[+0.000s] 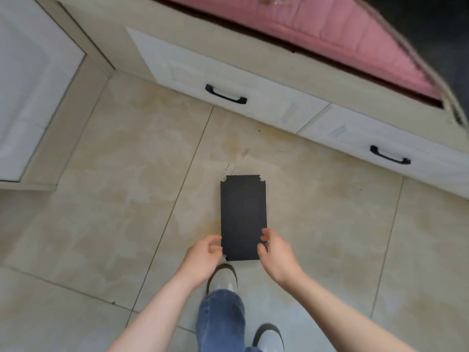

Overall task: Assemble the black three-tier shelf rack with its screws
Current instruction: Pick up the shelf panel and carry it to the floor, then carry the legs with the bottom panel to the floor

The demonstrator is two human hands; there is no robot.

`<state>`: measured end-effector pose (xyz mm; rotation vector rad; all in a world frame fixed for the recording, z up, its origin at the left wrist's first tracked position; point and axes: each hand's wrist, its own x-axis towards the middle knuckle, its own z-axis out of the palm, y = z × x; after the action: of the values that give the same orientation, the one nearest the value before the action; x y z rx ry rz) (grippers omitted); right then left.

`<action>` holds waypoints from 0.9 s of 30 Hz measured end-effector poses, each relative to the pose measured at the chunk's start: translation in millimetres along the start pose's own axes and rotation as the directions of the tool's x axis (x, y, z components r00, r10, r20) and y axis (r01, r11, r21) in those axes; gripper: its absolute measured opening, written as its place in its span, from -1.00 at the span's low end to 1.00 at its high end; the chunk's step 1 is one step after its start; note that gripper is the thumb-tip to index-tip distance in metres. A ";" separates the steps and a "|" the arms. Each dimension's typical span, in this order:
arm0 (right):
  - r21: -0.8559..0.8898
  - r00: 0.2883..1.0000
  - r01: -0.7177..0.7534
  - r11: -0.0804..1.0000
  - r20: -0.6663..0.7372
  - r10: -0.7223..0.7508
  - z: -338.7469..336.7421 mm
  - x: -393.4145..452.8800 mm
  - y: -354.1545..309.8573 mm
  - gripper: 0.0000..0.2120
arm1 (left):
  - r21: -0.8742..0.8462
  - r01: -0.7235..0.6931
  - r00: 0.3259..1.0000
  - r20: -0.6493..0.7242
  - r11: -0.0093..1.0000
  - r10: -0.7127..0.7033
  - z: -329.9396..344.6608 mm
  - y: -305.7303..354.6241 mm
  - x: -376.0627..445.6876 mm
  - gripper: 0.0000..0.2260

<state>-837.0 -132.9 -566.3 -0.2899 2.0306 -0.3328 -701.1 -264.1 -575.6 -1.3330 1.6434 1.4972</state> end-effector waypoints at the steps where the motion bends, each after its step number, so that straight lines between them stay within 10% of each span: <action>1: -0.053 0.998 0.059 0.997 -0.011 -0.060 -9.4 -14.7 -10.6 -0.56 | -0.002 -0.025 1.000 -0.017 1.000 0.024 -2.5 7.1 -16.5 -0.66; 13: -0.344 0.877 0.464 0.816 0.046 -0.479 -98.7 -237.3 -131.6 -0.62 | -0.218 -0.269 0.901 -0.402 0.938 0.165 -41.4 61.1 -280.8 -0.77; 27: -0.346 0.540 0.810 0.473 0.128 -0.832 -99.7 -535.4 -207.6 -0.64 | -0.410 -0.483 0.643 -0.766 0.774 -0.004 -45.6 28.5 -612.3 -0.70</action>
<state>-667.8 -132.2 -8.5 -1.5652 1.8509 -0.5469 -494.8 -125.2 -13.5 -2.3967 1.9753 1.8751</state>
